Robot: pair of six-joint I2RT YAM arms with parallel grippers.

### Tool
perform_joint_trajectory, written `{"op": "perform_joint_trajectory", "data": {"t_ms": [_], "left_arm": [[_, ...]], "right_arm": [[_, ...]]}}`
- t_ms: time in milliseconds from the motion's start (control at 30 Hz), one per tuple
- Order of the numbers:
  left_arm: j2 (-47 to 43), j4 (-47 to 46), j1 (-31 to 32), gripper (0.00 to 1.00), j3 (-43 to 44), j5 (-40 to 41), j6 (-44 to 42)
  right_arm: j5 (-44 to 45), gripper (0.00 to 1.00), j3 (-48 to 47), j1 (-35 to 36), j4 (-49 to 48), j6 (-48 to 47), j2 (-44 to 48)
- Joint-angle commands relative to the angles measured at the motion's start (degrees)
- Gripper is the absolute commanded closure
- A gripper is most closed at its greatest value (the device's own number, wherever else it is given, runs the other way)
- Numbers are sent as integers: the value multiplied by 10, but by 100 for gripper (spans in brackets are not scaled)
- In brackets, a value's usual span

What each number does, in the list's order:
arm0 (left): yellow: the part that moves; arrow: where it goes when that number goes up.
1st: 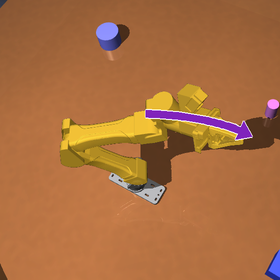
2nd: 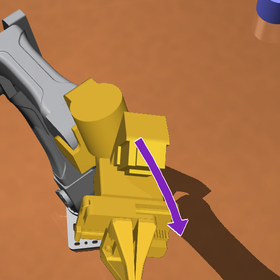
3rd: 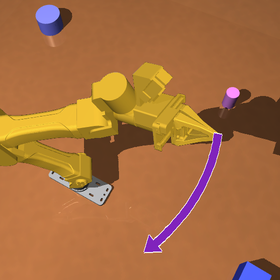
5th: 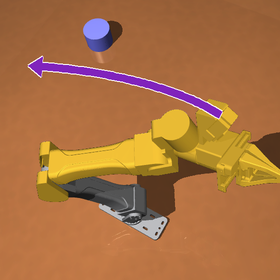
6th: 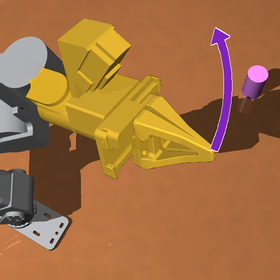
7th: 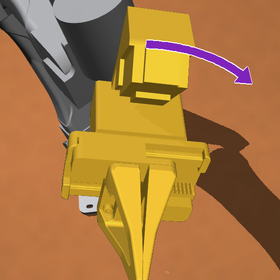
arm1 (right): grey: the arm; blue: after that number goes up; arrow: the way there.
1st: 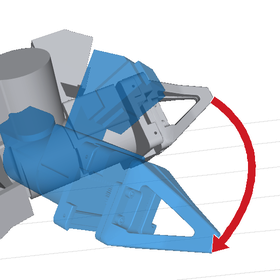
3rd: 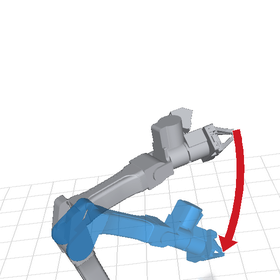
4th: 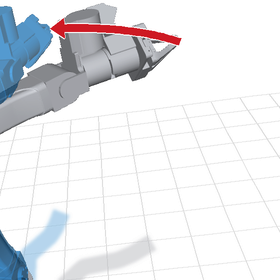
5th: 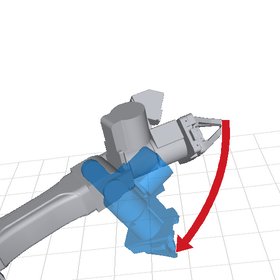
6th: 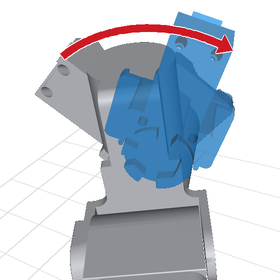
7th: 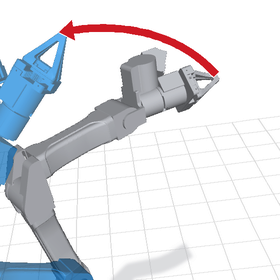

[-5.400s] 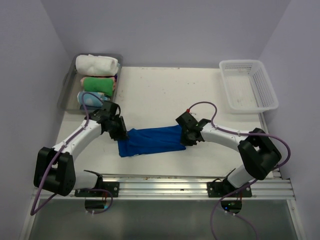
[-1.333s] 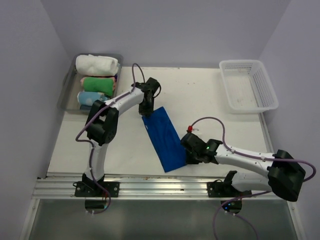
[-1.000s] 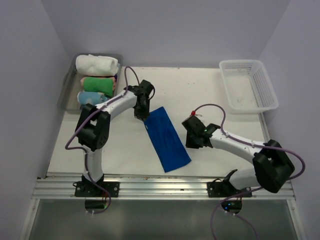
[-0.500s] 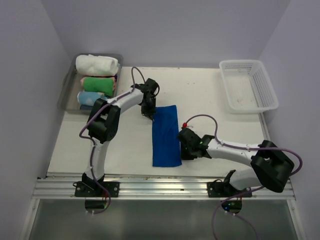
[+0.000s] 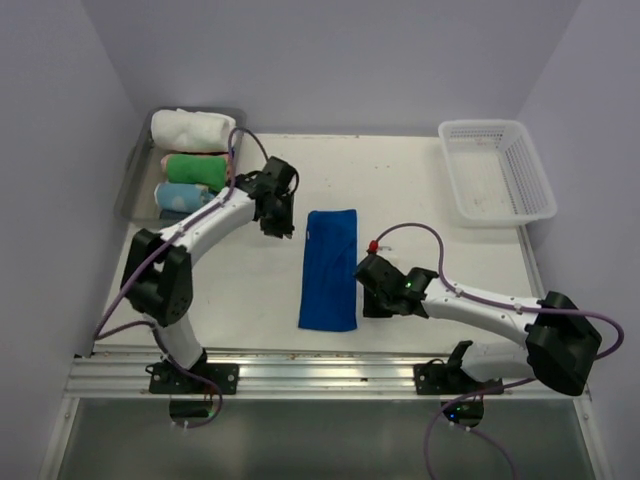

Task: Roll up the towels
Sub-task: Fold the towel

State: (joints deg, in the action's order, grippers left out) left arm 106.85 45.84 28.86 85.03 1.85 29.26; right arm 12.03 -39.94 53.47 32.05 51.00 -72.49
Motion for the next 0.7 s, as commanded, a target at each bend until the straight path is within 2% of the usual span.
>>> {"op": "perform_joint_trajectory", "data": {"t_ms": [0, 67, 133, 167, 200, 267, 333, 467, 667], "left_arm": [[-131, -22, 19, 71, -106, -15, 30], [-171, -50, 41, 70, -162, -52, 61], [-224, -75, 71, 62, -237, -82, 85], [-240, -106, 79, 61, -260, -93, 105], [-268, -121, 89, 54, -305, -102, 116], [-294, -150, 111, 52, -344, -130, 141], [-318, -192, 126, 45, -391, -152, 154], [-317, -226, 148, 43, -432, -168, 169], [-283, -256, 179, 48, -479, -166, 185]], "right_arm": [[5, 76, -26, 7, 16, -11, 8], [-21, 71, -22, 11, 1, 1, 11], [-49, 65, -10, 11, -26, 17, 14], [-63, 65, -1, 12, -49, 24, 15], [-78, 64, 6, 13, -59, 37, 17], [-80, 64, 18, 17, -77, 47, 20], [-82, 63, 23, 20, -84, 51, 18], [-83, 63, 20, 27, -88, 43, 0], [-82, 62, 27, 38, -92, 45, -23]]}}
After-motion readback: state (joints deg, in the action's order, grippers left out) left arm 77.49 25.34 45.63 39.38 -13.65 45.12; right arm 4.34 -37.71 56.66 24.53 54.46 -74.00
